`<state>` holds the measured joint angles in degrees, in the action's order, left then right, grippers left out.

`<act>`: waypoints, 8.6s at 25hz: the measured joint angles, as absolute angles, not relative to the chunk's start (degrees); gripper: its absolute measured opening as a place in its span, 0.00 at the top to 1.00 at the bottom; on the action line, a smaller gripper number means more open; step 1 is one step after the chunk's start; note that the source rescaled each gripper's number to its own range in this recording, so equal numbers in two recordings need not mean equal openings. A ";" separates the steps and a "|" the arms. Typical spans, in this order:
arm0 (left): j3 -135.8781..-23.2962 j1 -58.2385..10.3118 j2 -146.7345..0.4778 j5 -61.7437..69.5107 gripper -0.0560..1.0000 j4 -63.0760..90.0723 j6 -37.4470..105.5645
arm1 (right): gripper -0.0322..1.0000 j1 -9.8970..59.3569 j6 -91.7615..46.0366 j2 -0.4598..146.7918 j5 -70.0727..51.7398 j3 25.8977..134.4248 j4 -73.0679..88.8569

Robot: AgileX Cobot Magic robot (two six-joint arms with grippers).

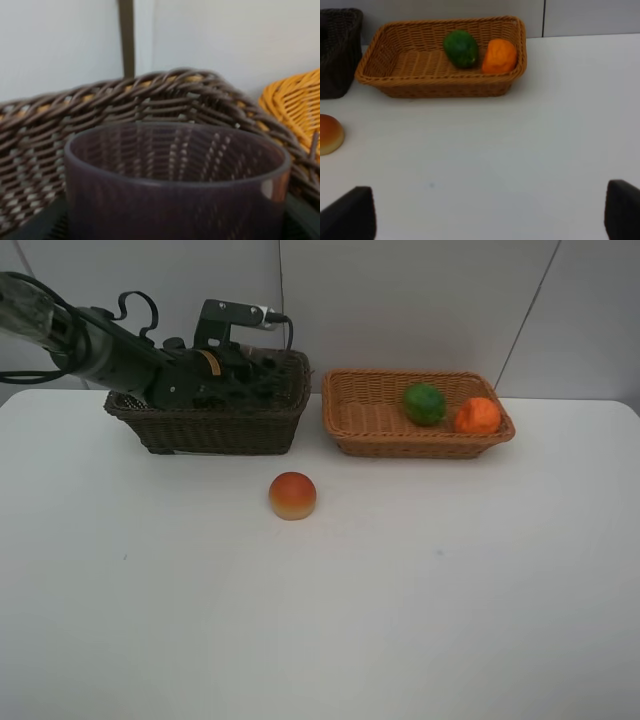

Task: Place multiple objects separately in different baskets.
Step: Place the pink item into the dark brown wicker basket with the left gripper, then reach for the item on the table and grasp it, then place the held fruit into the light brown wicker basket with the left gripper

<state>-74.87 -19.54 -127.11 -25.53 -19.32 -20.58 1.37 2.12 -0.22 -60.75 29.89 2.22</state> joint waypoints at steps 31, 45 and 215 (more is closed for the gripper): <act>-83.14 -19.54 -121.69 1.04 0.23 -23.27 -19.04 | 0.00 1.37 2.12 -0.22 -60.75 29.89 2.27; -83.14 -19.54 -121.69 0.94 0.02 -24.95 -16.81 | 0.00 1.37 2.12 -0.22 -60.75 29.89 2.27; -90.99 -38.85 -131.29 42.82 0.43 -7.15 5.09 | 0.00 1.37 2.12 -0.22 -60.75 29.89 2.27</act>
<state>-90.99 -38.85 -131.29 42.82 -7.15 5.09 1.37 2.12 -0.22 -60.75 29.89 2.27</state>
